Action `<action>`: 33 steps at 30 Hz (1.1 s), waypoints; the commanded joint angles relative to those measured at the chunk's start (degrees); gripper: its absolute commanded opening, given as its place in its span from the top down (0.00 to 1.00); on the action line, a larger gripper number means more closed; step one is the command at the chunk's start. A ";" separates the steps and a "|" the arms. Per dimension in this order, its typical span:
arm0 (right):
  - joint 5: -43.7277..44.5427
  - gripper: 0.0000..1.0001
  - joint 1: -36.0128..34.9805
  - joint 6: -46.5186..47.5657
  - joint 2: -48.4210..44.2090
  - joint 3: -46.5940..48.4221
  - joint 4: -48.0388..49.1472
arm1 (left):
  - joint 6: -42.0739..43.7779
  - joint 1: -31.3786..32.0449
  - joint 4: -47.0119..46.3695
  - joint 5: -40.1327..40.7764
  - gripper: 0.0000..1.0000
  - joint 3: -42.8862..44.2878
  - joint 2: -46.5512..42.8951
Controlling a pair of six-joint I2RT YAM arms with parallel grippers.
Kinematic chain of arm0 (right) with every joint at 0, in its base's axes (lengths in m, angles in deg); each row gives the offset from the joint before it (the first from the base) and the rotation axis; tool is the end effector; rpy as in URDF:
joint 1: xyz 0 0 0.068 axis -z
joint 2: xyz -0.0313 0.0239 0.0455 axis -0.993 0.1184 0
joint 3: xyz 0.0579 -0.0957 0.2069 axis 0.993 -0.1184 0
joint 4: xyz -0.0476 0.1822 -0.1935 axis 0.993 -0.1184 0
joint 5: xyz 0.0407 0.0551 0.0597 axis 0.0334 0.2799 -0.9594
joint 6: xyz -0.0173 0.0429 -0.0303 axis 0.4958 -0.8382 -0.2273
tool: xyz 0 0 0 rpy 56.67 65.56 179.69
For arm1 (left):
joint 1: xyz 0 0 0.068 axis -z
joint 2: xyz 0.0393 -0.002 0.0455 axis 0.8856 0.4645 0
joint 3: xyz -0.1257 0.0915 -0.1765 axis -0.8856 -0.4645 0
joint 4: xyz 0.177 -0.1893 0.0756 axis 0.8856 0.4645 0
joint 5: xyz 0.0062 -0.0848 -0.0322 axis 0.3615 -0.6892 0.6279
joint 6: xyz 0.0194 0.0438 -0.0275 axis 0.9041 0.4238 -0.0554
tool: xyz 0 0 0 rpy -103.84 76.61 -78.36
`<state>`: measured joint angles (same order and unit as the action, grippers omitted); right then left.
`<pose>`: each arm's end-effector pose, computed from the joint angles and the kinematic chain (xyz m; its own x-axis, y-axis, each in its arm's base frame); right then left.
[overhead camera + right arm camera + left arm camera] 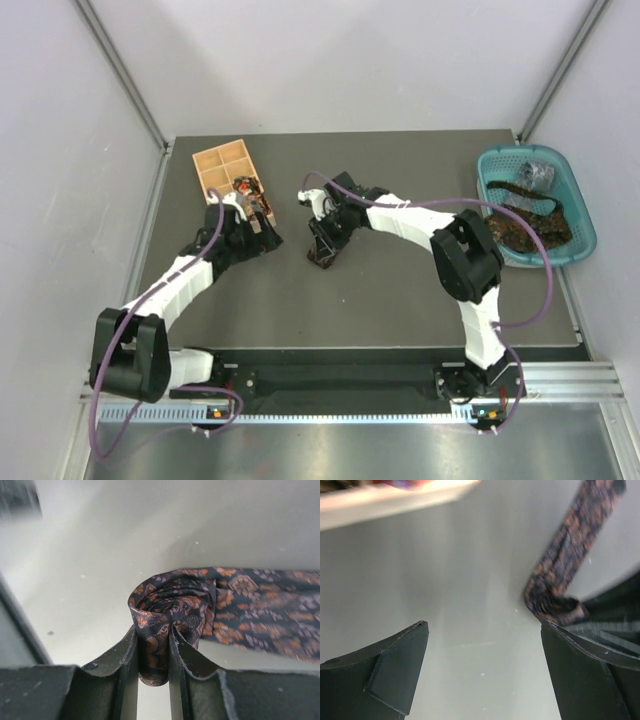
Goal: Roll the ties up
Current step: Roll the tie
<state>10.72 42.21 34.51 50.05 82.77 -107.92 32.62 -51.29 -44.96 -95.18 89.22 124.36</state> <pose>0.3139 0.2943 0.1536 -0.5932 -0.5959 -0.5414 -0.8020 0.4957 0.3332 0.2780 -0.0604 0.1729 -0.7130 -0.3853 -0.5859 -0.0753 0.8727 -0.4824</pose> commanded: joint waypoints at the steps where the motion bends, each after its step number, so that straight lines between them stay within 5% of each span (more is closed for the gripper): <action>1: -14.52 0.99 2.75 0.45 4.57 6.25 -6.38 | 2.24 2.76 -8.98 -2.00 0.02 -2.16 -1.32; 10: -20.43 0.98 7.15 5.19 13.62 16.97 -16.66 | 8.56 13.49 -13.91 3.89 0.01 -1.64 1.94; 33: -7.25 0.97 11.46 5.02 25.06 28.14 -21.86 | 18.76 22.02 -20.06 7.77 0.01 7.06 16.96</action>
<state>-6.39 52.64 37.91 71.23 109.92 -131.31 48.36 -30.14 -60.09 -88.44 93.36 139.99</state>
